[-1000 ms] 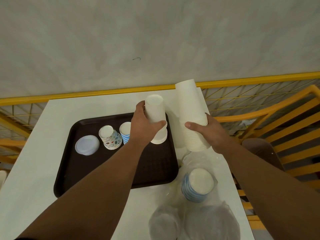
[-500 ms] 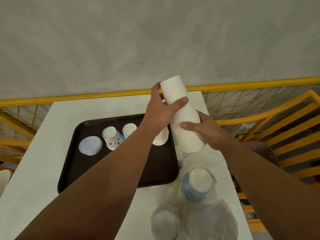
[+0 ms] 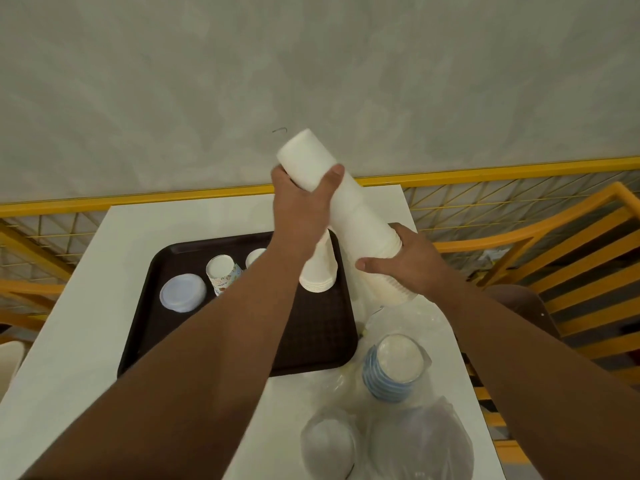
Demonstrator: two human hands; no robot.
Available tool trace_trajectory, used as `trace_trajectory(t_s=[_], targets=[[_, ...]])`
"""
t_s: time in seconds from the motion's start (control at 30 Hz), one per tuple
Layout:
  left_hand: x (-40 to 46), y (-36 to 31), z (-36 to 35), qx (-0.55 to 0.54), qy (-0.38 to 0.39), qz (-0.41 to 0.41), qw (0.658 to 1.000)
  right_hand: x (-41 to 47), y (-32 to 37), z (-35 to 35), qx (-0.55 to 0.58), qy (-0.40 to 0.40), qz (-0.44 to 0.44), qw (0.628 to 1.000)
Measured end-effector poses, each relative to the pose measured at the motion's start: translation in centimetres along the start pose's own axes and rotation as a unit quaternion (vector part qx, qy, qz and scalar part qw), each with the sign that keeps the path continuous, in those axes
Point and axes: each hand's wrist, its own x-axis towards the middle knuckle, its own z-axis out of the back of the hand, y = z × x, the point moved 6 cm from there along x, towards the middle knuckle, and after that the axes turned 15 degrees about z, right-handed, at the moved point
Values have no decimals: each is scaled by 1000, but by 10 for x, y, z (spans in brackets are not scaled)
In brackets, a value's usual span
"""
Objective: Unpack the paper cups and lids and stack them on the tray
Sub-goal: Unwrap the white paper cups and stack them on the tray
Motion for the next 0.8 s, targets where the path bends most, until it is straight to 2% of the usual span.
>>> trace_trajectory(t_s=[0.1,0.17,0.43,0.6,0.73,0.8], targets=[[6,-27,21,77,-33,-85,993,-5,-18,5,4,-11,-32,999],[6,-24,27,148,-33,-106,983,-6,-24,7,16,-25,-42,999],[10,52,29,293,-9,-40,955,-5,-31,0,39,-23,-40,998],[15,72,32,295,11,-1,955,-5,-33,-4,43,-19,-45,998],[6,38,28,203,-38,-87,975,-5,-26,-5,79,1,-43,996],[-1,16,17,167,-29,-122,978,-2,-18,-6,114,16,-33,993]])
